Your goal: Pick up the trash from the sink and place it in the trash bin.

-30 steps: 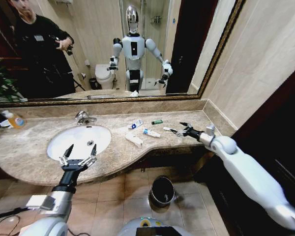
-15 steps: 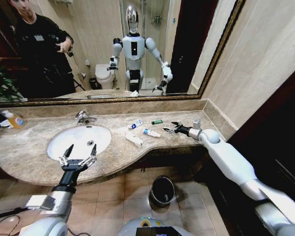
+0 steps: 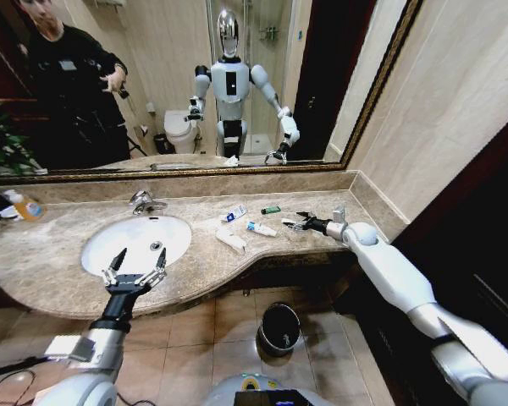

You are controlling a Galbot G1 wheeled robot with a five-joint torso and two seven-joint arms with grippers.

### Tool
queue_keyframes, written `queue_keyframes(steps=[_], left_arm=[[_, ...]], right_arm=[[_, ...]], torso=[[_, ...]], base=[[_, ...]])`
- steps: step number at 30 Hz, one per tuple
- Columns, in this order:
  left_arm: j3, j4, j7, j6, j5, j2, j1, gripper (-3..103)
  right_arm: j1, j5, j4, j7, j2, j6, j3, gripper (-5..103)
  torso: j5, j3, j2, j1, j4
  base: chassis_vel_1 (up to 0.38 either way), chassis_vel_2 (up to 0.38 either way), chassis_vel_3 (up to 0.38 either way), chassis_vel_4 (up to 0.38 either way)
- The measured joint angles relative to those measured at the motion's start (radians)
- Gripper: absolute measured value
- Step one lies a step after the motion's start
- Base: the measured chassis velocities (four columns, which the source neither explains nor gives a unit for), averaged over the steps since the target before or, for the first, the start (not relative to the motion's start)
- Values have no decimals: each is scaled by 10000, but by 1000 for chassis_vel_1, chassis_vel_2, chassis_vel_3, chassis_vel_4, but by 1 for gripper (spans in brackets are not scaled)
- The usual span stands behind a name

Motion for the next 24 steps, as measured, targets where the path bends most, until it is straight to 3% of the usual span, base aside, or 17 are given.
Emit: queue_keyframes(steps=[13,20,24], left_arm=[[0,0,0,0,0,0,0,100],[0,0,0,0,0,0,0,100],[0,0,0,0,0,0,0,100]], right_arm=[[-508,-26,8,-78,-138,120,347,101],[-553,-71,-149,-43,-125,227,401,88],[-639,-45,-79,65,-164,229,400,71]], torso=[[0,0,0,0,0],[0,0,0,0,0],[0,0,0,0,0]], base=[[0,0,0,0],[0,0,0,0],[0,0,0,0]])
